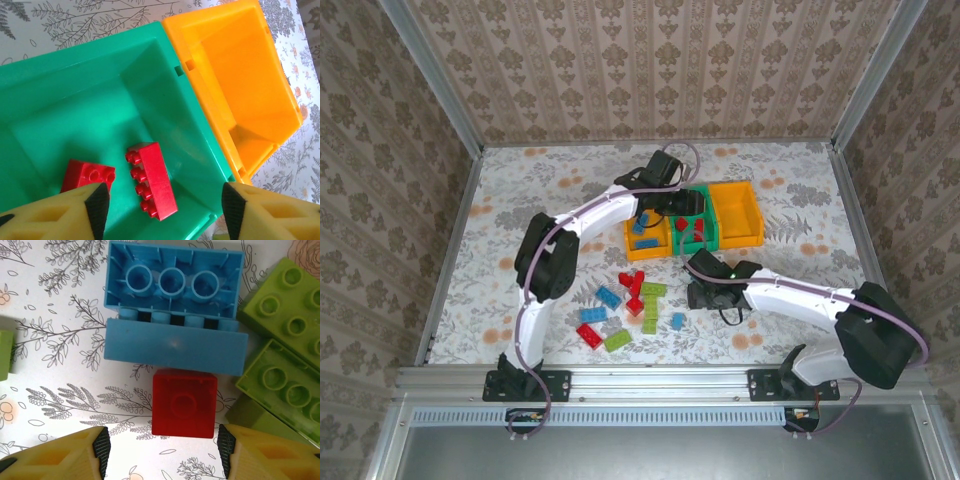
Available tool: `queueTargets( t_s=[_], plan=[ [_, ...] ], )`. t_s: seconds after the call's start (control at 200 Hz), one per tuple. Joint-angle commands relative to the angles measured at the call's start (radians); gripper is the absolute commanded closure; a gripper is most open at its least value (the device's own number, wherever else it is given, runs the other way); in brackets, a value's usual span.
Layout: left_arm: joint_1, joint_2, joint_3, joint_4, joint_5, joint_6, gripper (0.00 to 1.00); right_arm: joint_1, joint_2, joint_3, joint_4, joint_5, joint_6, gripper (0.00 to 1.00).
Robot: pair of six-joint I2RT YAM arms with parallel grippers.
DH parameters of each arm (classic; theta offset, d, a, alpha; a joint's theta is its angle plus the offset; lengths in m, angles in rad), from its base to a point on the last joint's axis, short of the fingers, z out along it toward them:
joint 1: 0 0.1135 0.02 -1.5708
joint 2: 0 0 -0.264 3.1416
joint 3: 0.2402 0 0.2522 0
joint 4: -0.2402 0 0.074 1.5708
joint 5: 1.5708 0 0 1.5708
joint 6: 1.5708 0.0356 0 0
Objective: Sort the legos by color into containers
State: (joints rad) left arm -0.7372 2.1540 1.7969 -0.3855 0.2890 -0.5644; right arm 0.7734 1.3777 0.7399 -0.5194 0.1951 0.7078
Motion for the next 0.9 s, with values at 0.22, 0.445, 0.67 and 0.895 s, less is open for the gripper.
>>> queueTargets(
  t_s=[0.22,0.445,0.67,0.895],
  plan=[
    [0.0,-0.187,-0.129,0.007,-0.062,0.027,0.15,-0.006,0.076,0.034,-0.049,0.04,-0.006,0.44],
    [0.007,-0.265,-0.208,0.042,-0.077,0.024,0.07,-0.01,0.135,0.07,-0.055,0.036,-0.025,0.45],
    [0.027,-0.322,-0.299,0.058,-0.086,0.018,0.06,-0.013,0.169,0.073,-0.065,0.055,-0.015,0.49],
    [0.045,-0.362,-0.369,0.066,-0.092,0.011,0.06,-0.012,0.162,0.08,-0.071,0.074,0.008,0.66]
  ],
)
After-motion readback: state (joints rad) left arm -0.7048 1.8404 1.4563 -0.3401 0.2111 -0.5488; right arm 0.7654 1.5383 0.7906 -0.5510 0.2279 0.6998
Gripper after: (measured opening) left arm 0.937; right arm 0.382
